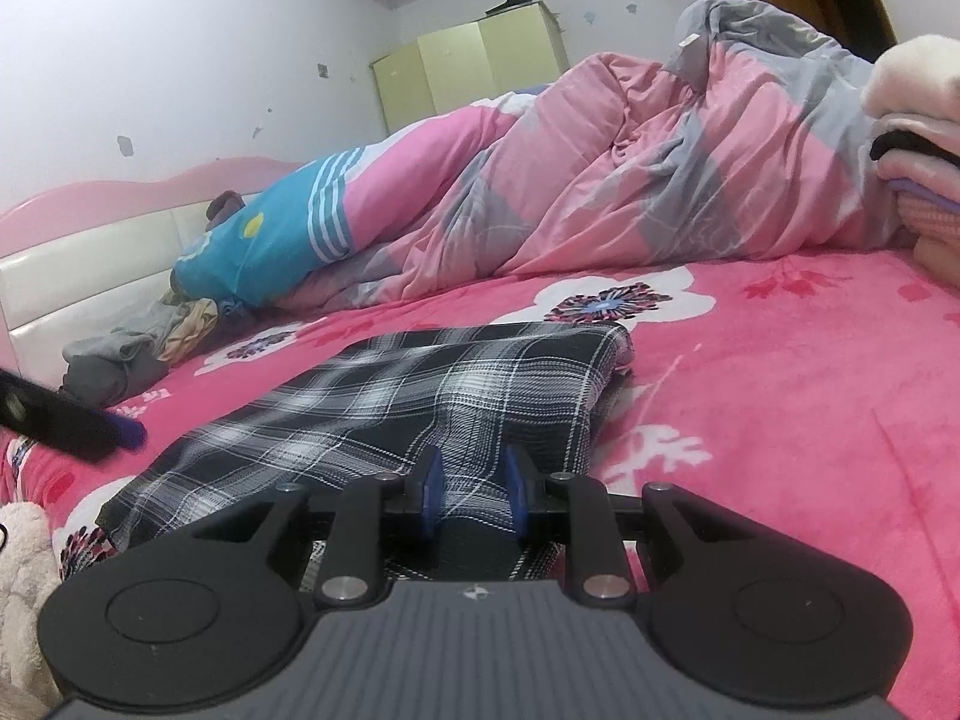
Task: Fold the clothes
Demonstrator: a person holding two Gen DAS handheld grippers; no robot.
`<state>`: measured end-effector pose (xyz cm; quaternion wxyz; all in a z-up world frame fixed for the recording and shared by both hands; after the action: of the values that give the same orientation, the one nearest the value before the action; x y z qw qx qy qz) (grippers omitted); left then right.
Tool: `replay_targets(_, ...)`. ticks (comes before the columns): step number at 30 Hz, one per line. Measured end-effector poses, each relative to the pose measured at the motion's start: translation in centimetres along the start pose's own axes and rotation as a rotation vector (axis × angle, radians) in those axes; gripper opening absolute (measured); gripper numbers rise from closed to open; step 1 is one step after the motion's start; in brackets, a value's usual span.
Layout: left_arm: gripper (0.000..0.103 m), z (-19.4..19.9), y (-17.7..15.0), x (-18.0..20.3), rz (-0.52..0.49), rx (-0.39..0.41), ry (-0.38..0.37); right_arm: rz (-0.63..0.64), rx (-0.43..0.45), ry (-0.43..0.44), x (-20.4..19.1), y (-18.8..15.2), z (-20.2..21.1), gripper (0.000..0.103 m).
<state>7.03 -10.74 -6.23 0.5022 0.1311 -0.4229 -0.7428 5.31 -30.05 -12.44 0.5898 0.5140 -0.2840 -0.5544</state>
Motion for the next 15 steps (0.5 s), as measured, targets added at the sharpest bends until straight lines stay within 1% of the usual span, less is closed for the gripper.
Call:
replay_targets(3,0.103,0.5,1.1,0.3,-0.010,0.034,0.013,0.004,0.003,0.000,0.0,0.0,0.0,0.024)
replay_targets(6,0.103,-0.3,2.0,0.3,-0.033,0.056,0.025,0.008,0.007,-0.001,0.0,-0.1,0.0,0.024)
replay_targets(9,0.103,-2.5,1.4,-0.2,-0.062,0.034,0.084,0.010,0.009,-0.002,0.0,-0.1,0.0,0.024)
replay_targets(12,0.103,-4.8,0.7,-0.7,-0.090,0.013,0.143,0.015,-0.014,0.001,0.0,0.4,0.0,0.024)
replay_targets(15,0.100,-7.0,0.1,-1.2,-0.119,-0.009,0.202,0.020,-0.039,0.003,-0.1,0.9,0.1,0.024)
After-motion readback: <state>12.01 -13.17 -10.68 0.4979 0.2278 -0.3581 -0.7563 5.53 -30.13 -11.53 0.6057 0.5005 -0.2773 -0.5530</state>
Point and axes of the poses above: each gripper's, at about its wrist camera, not at the fingertips, and z roughly against the way its jaws point, x to its right, y to its top, the point moved 6 cm from there along -z, roughly the way its jaws point
